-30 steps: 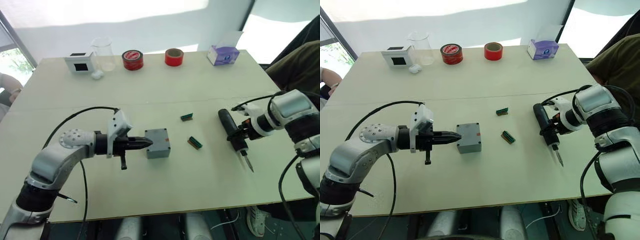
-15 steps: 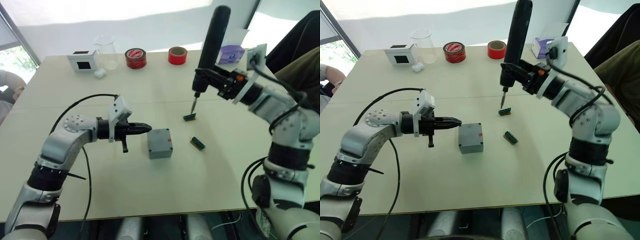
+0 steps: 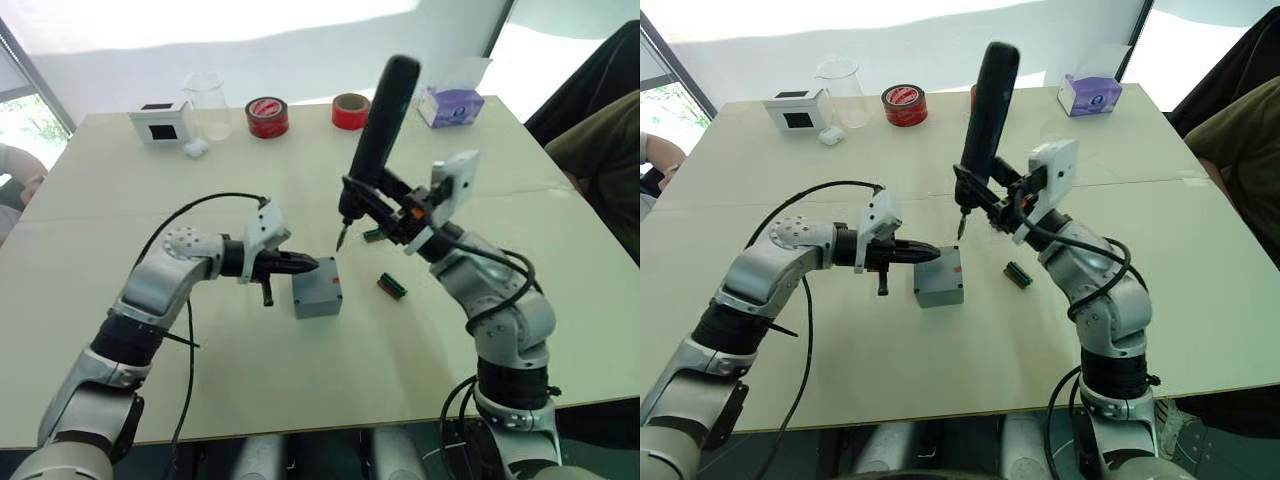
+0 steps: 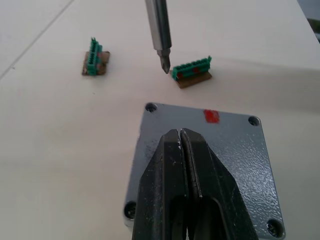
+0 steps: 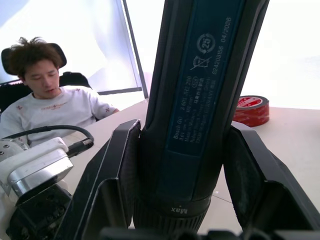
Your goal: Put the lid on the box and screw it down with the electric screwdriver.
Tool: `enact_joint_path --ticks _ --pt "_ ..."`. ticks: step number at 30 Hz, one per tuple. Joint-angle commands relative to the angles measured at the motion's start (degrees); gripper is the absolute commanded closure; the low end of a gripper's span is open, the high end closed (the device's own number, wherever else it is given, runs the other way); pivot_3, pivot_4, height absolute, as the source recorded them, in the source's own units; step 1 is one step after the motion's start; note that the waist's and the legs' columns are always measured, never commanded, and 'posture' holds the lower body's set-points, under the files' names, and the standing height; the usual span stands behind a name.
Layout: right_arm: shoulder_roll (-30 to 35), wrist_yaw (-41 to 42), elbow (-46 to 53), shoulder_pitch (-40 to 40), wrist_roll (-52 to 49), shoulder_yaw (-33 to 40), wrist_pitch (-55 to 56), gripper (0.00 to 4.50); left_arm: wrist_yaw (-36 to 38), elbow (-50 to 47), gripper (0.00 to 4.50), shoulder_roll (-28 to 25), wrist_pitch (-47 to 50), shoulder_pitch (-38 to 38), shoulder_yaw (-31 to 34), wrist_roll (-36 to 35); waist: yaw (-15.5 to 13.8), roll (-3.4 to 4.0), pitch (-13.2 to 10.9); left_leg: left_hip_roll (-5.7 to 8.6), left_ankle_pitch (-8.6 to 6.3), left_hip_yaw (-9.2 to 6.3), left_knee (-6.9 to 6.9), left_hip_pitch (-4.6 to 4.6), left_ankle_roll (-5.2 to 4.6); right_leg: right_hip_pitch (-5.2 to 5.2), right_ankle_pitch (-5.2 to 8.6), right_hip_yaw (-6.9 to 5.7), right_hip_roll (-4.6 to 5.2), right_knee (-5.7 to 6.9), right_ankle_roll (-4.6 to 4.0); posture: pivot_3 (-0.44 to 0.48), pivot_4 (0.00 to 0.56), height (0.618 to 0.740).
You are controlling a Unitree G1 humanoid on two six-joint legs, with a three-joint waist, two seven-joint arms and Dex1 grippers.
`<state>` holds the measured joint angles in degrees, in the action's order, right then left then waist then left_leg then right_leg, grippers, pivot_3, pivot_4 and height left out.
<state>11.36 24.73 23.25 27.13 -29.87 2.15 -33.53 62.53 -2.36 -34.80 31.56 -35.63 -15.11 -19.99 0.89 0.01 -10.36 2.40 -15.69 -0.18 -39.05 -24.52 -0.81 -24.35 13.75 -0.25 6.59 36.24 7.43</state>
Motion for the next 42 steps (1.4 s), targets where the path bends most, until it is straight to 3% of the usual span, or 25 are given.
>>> enact_joint_path --ticks 1,21,42 --pt "-0.19 0.01 1.49 -0.2 2.33 -1.35 5.18 2.59 0.83 -2.05 4.5 -1.15 0.06 1.04 0.12 0.66 -0.12 0.0 0.0 0.0 0.0 0.0 0.0 0.0 0.0 0.0 0.0 0.0 0.0 0.0 0.0 0.0 0.15 0.74" --pt "-0.51 0.6 -3.54 -4.68 9.22 -5.2 14.63 2.59 1.66 0.42 4.5 -0.67 -2.12 2.72 -0.22 2.38 -0.15 0.0 0.02 0.0 -0.05 -0.02 -0.02 0.09 -0.1 0.07 0.0 0.0 0.0 0.0 -0.01 0.0 0.15 0.74" --pt "-1.79 0.35 -4.94 -4.56 11.6 -6.93 17.69 2.59 1.34 -2.34 4.5 -0.71 0.04 3.67 -0.25 2.08 -0.12 0.0 0.05 -0.01 -0.06 -0.02 -0.02 0.13 -0.1 0.09 0.0 0.0 -0.01 0.0 -0.01 0.0 0.15 0.74"
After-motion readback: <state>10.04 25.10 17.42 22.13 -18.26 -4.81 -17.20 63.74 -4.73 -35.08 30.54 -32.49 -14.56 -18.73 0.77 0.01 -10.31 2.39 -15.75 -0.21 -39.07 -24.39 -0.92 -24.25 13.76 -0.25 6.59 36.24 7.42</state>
